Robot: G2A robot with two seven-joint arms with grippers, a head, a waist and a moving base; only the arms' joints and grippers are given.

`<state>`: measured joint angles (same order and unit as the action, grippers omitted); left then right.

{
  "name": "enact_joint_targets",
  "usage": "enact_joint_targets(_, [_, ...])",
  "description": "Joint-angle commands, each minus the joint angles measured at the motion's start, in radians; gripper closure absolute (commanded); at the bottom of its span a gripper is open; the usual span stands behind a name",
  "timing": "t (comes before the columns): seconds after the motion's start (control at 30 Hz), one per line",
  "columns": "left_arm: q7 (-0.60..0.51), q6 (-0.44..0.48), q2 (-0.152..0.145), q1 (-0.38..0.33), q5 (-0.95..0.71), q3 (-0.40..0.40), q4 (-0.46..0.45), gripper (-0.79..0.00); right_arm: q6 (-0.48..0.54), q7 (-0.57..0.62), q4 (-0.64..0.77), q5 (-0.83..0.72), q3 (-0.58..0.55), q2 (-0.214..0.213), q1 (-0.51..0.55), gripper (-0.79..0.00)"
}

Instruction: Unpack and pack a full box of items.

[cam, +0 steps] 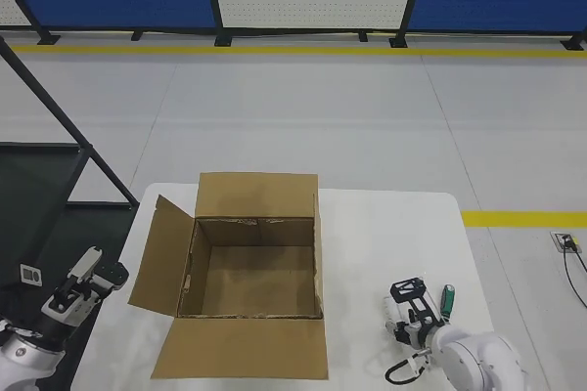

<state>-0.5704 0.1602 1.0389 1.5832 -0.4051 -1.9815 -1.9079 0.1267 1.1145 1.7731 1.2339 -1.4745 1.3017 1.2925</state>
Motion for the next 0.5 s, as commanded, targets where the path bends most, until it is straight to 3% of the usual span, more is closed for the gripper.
enact_joint_targets(0.0, [0.002,0.000,0.000,0.000,-0.001,0.000,0.001,-0.785,0.001,0.002,0.000,0.001,0.002,-0.001,-0.002,0.000])
enact_joint_targets(0.23, [0.004,0.002,0.002,0.002,-0.004,-0.001,0.005,-0.785,-0.002,-0.045,0.085,-0.023,-0.026,-0.008,0.016,0.000])
enact_joint_targets(0.47, [0.006,0.011,0.003,0.003,-0.012,-0.011,0.009,-0.785,-0.040,-0.096,0.388,-0.082,-0.067,-0.012,0.079,0.000])
